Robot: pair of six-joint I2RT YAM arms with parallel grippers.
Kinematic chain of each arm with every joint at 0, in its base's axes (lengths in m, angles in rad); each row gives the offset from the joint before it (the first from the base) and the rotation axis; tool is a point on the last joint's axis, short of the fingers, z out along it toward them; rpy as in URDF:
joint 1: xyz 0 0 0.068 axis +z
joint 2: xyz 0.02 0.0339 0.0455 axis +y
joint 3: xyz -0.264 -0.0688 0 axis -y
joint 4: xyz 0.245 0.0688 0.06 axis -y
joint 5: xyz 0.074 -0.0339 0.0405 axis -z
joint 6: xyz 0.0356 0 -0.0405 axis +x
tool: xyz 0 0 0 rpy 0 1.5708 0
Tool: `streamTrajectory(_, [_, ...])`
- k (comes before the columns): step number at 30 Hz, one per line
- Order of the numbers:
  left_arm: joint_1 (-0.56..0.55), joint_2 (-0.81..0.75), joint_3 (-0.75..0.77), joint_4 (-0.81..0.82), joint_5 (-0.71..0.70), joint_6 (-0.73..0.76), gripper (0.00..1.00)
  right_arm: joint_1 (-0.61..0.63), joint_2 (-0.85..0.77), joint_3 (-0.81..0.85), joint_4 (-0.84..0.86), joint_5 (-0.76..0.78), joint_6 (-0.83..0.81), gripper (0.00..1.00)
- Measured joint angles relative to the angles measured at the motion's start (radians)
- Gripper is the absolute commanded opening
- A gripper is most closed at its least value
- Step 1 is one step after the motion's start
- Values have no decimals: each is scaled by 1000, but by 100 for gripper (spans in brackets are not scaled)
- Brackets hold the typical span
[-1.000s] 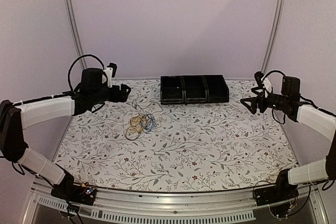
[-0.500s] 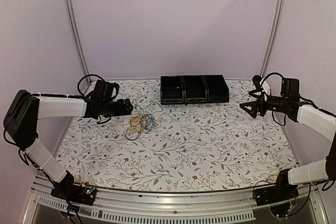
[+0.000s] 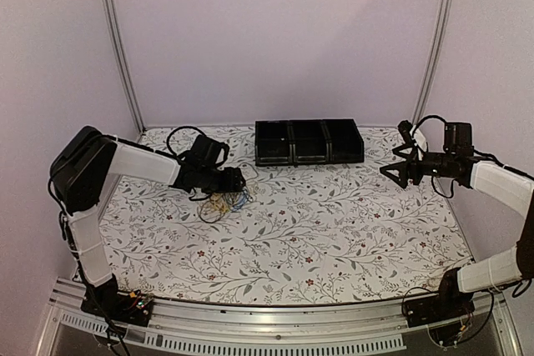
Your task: Untangle the cables
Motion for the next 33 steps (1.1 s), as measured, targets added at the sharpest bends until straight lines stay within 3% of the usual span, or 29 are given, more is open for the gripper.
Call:
streamTrajectory(7, [-107,8,-24,73,144,25,27,0,3,1,-1,4,-9,91])
streamTrajectory(10, [-162,8,-52,111,211,48,19,1,10,2,-7,4,-14,90])
streamTrajectory(13, [-221,4,-74,133,276,70,18,1,11,2,-14,3,-18,88])
streamTrajectory(18, [-280,-68,-86,83,322,111,45,1,16,5,-24,-6,-23,84])
streamTrajectory(24, [-280,-274,-27,-105,204,230,50,56,18,5,-29,-18,-45,74])
streamTrajectory(26, [-280,-351,-12,-123,156,300,60,79,18,5,-31,-32,-57,66])
streamTrajectory(29, [-280,-499,-59,-51,84,423,90,120,19,5,-28,-74,-66,55])
streamTrajectory(31, [-280,-580,-114,45,26,486,93,171,27,9,-27,-96,-56,55])
streamTrajectory(33, [-277,-612,-147,132,-15,545,89,242,48,34,-31,-96,-45,56])
